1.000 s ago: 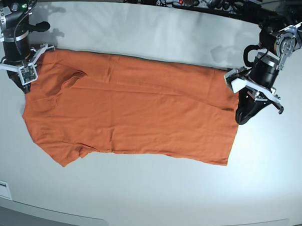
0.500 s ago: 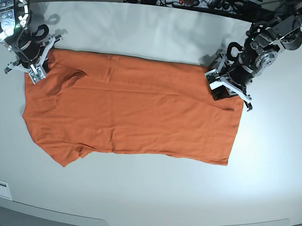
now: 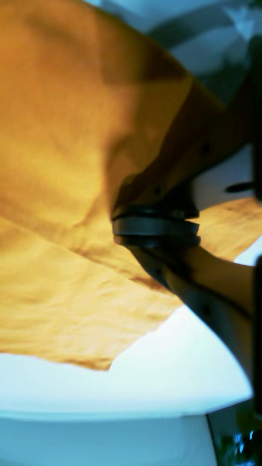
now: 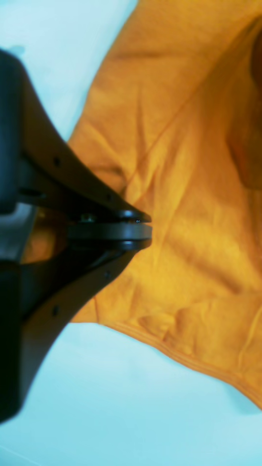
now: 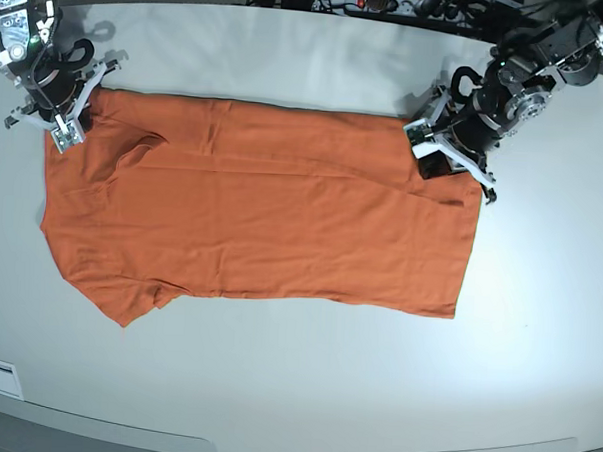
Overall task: Fold the T-shirt properly
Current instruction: 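Drag the held shirt edge further toward the arm bases with both grippers, then release the hem corner and grasp the opposite hem corner with the left gripper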
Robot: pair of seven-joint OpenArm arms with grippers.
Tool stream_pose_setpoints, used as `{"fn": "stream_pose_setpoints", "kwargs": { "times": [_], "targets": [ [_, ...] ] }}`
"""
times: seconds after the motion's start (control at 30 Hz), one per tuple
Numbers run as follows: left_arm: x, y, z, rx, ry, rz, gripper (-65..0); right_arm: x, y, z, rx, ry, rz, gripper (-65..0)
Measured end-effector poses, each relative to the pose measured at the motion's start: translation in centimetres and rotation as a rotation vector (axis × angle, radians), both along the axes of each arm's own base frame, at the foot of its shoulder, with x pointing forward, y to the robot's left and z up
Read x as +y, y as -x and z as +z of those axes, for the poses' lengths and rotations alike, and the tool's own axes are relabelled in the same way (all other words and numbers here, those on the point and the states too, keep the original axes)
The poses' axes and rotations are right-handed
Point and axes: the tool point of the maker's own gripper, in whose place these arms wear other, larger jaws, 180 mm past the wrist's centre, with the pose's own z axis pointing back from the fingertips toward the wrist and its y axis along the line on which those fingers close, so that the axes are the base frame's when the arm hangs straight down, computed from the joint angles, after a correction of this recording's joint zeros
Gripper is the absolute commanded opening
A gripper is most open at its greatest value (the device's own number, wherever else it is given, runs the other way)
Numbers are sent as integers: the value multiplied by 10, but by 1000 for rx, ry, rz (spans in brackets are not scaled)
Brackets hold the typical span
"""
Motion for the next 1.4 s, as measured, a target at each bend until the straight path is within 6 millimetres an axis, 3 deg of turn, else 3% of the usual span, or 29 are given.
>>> {"fn": "stream_pose_setpoints", "kwargs": {
  "times": [0.47,0.77,1.03,1.2,1.4],
  "targets": [
    [12,70,7,50,-119,-84,-650,10,74,3,110,81,40,-650],
    [-7,91,26,76,-73,-116,-650,-15,105,10,147,240,-64,-650],
    [-10,86,33,31,-84,-137,-650,-22,98,15,111,280,-80,-650],
    [-5,61,52,-128,-77,-60,-650,-37,93,23,69,374,-103,-650],
    [2,48,64,-234,-119,-41,-650,-27,62,61,-101,415,-94,-650]
  ]
}}
